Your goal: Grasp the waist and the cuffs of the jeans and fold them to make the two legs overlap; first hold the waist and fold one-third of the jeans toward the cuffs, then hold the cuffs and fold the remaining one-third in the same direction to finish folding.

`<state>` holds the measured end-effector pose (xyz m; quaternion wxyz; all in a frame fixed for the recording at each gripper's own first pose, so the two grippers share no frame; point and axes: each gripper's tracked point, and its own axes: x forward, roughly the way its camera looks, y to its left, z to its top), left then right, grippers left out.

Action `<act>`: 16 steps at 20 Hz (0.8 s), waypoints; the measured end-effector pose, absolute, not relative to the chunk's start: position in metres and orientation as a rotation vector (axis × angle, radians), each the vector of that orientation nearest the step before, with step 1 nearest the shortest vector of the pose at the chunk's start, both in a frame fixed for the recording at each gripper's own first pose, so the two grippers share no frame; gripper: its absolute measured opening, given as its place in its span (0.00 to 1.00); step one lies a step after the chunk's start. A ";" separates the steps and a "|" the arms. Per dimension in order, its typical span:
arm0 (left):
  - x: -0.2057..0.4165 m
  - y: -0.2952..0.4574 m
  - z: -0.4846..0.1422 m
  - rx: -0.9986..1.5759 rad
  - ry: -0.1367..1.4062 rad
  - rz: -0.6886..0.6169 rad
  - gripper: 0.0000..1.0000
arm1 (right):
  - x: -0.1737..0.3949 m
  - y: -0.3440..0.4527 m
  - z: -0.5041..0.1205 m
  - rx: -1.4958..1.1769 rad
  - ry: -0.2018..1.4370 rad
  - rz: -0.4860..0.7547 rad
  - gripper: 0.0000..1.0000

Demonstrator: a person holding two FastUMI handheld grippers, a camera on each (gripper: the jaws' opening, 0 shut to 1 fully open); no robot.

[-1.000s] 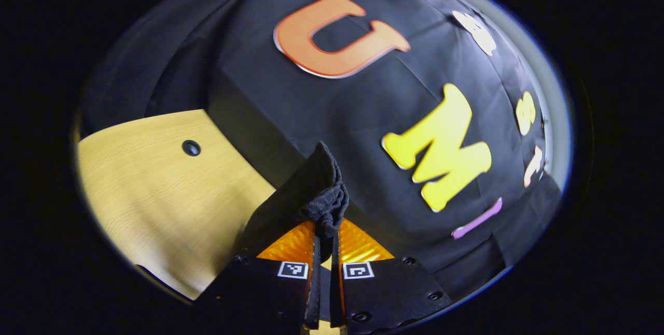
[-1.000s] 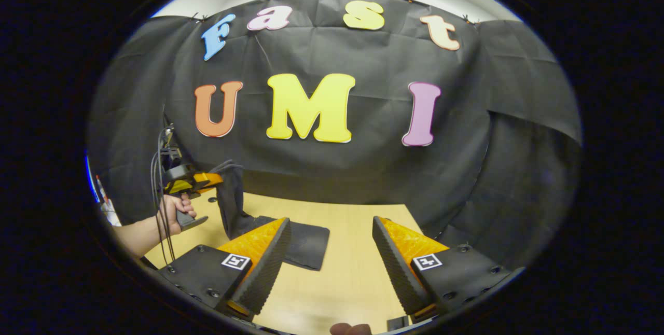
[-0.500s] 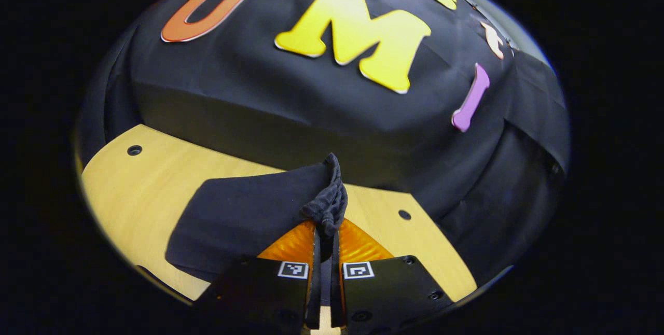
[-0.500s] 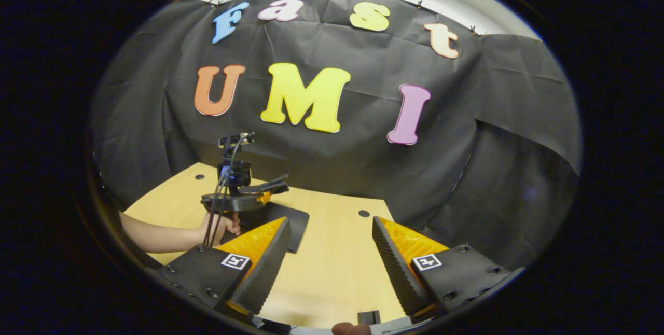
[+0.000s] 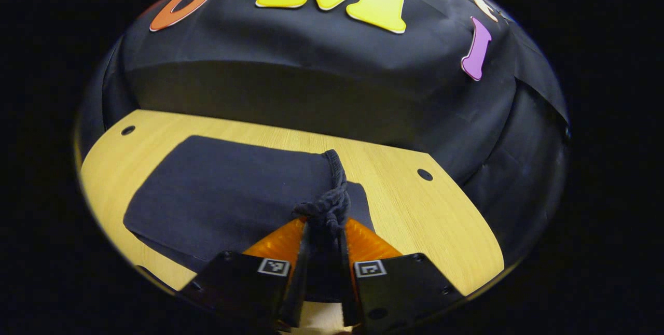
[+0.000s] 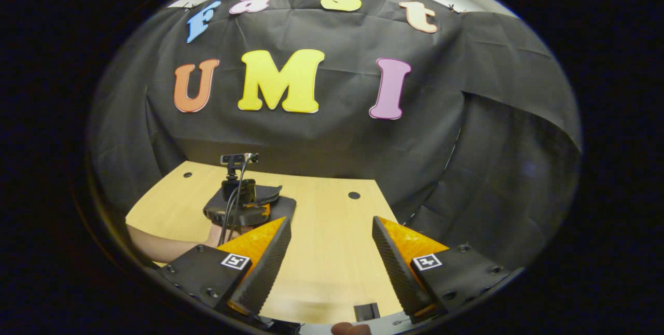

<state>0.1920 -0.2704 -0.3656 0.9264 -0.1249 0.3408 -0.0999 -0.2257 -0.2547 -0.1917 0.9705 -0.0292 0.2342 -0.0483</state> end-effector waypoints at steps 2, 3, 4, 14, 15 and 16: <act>0.188 -0.278 -0.364 -0.251 0.695 -0.219 0.52 | -0.223 -0.255 -0.193 -0.048 0.480 -0.091 0.98; 0.184 -0.279 -0.360 -0.246 0.692 -0.224 0.72 | -0.222 -0.253 -0.193 -0.046 0.481 -0.085 0.98; 0.183 -0.280 -0.356 -0.246 0.682 -0.225 0.80 | -0.221 -0.253 -0.195 -0.050 0.478 -0.085 0.98; 0.168 -0.206 -0.185 -0.287 0.456 -0.220 0.96 | -0.179 -0.201 -0.151 -0.009 0.309 -0.034 0.98; 0.159 -0.186 -0.158 -0.278 0.416 -0.210 0.96 | -0.171 -0.187 -0.141 0.000 0.274 -0.008 0.98; 0.155 -0.167 -0.137 -0.264 0.378 -0.194 0.98 | -0.163 -0.172 -0.133 0.003 0.237 0.015 0.99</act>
